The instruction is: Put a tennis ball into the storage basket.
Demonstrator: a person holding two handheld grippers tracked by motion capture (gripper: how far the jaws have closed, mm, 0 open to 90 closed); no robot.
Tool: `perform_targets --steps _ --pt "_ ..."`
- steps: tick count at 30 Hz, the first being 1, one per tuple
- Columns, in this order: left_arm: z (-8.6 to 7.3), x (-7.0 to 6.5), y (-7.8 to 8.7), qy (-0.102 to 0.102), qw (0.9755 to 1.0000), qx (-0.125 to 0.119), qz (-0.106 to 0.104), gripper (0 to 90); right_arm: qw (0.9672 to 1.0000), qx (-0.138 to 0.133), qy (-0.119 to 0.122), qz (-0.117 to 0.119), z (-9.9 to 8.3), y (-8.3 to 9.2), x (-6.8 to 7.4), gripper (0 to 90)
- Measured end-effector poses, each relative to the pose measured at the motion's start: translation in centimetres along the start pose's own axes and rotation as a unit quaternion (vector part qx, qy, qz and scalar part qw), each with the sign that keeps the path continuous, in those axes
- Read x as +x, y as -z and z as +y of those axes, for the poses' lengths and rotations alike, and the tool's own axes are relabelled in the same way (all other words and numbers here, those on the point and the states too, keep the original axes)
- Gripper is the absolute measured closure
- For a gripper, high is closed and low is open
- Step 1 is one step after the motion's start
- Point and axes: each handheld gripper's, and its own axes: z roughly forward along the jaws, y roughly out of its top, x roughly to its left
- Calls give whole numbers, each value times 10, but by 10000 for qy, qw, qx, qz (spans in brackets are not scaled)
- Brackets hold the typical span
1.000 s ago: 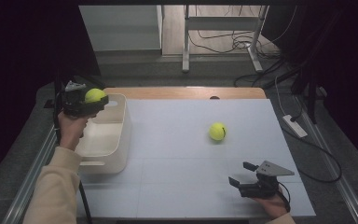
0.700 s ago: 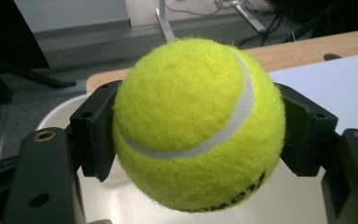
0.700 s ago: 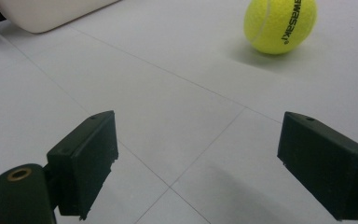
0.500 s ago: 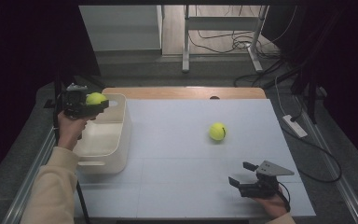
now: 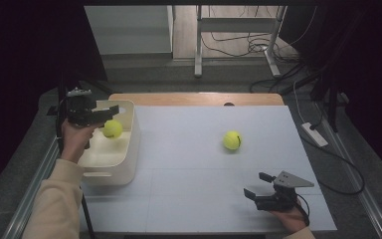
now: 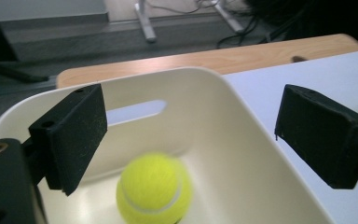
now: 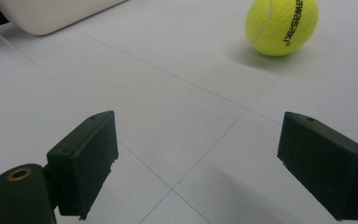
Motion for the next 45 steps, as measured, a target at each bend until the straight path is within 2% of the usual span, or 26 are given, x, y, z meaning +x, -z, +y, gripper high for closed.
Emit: perform_targets --steps 2,6,7,12,16,17,19,25,29,35,41,45 --pt "0 -7 2 -34 9998 -87 -181 97 10000 -4 -1 -1 0 0 0 123" --pt "1 -15 6 -120 9991 -215 -335 96 10000 -32 -23 -14 0 0 -2 123" --pt "1 -20 8 -183 9984 -293 -444 96 10000 -37 -26 -18 1 0 -2 123" --pt "1 -32 12 -372 9967 -367 -625 97 10000 -40 -59 -43 1 -1 -3 123" --pt "-2 -39 14 -448 9951 -418 -782 101 9999 -81 -102 -89 2 -1 -5 123" --pt "-3 -42 15 -486 9939 -445 -882 104 9998 -89 -105 -107 2 -2 -5 123" --pt "-4 -44 15 -498 9934 -451 -927 105 9998 -88 -103 -117 3 -2 -6 123" --pt "-8 -52 15 -562 9896 -522 -1220 108 9998 -88 -90 -163 2 0 -5 123" --pt "-9 -63 14 -683 9865 -551 -1382 108 9997 -98 -105 -197 2 1 -5 123" --pt "-10 -75 12 -815 9829 -568 -1548 110 9998 -87 -32 -198 2 1 -4 124" --pt "-10 -88 12 -916 9815 -563 -1587 110 9997 -149 0 -167 2 3 -3 124" --pt "-11 -95 8 -968 9795 -519 -1688 119 9998 -148 12 -152 3 2 -3 124"
